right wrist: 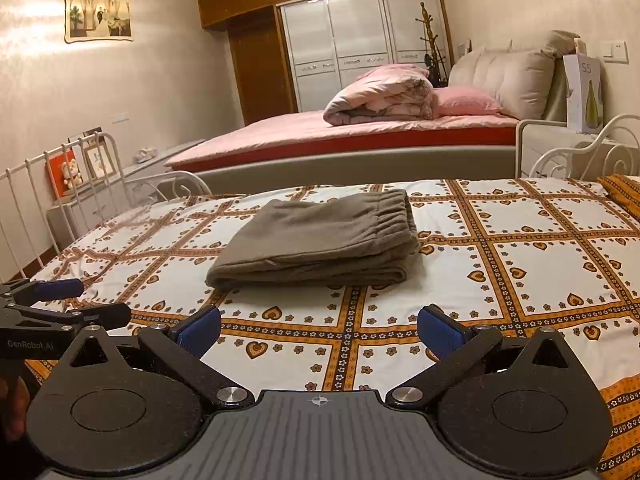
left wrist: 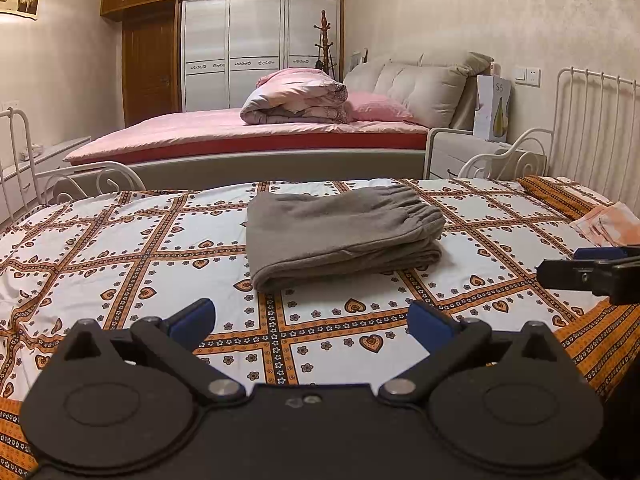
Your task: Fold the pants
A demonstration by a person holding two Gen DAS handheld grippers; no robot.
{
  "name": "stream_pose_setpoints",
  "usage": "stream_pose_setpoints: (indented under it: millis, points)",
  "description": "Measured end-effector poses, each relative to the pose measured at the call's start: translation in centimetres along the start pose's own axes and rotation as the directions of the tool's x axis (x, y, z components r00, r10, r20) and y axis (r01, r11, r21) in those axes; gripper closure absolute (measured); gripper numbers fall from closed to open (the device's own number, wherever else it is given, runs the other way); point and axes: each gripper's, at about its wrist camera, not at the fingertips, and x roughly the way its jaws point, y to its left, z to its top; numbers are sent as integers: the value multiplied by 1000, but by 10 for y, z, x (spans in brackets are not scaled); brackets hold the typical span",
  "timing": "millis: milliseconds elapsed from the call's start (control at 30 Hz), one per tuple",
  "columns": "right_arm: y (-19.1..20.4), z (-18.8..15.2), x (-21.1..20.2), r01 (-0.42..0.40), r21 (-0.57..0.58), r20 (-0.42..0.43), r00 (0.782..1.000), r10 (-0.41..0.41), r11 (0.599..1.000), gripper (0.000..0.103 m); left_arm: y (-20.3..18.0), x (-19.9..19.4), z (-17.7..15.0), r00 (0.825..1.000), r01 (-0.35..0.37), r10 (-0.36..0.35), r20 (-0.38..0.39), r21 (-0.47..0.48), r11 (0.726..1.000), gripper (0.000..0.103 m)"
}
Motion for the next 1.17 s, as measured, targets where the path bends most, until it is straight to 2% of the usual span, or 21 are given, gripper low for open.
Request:
stream_pose_setpoints:
  millis: [733,900,1167]
  points:
    - [1,-1,0,-1,-3,0,1000,1,1000,0,-2,-1,3,1000,-1,1,16,2,1000,7]
    - [0,-1,2,-5,-10,-2,1000,5,1000,0,-2,-5,4,998,32,-32,52,5,999,14]
    - [-1,-1,4,-11,-27,-8,1000,11,1000,0,-2,-4,4,998,34,-33,53,-8,999,13]
